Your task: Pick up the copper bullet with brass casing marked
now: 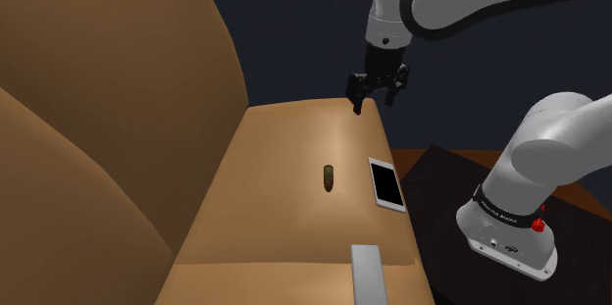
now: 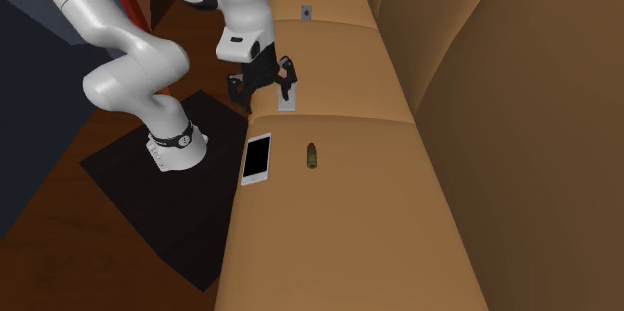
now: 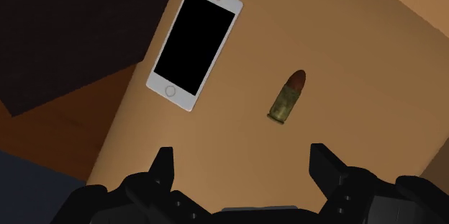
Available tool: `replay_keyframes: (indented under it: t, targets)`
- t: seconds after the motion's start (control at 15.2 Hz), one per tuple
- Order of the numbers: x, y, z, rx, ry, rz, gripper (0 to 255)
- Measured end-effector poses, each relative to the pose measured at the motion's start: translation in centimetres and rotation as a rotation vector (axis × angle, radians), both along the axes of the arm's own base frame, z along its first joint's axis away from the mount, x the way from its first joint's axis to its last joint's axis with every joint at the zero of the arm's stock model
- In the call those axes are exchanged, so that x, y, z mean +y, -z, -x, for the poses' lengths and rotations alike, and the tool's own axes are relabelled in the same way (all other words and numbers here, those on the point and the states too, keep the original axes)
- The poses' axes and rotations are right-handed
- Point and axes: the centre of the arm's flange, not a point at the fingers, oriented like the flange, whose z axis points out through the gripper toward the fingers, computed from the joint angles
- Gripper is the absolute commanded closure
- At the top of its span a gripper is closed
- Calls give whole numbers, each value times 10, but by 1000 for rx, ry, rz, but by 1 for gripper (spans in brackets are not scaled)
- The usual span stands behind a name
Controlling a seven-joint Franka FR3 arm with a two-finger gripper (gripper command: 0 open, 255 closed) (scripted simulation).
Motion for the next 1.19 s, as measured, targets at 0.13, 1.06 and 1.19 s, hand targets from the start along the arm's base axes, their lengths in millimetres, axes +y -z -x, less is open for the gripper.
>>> replay_keyframes:
  t: [0.13,1.06,1.19]
  targets:
    - [15,23,-6,5,55,5,0]
    - [95,185,-63,35,444,43,0]
    - [100,199,-66,36,467,44,0]
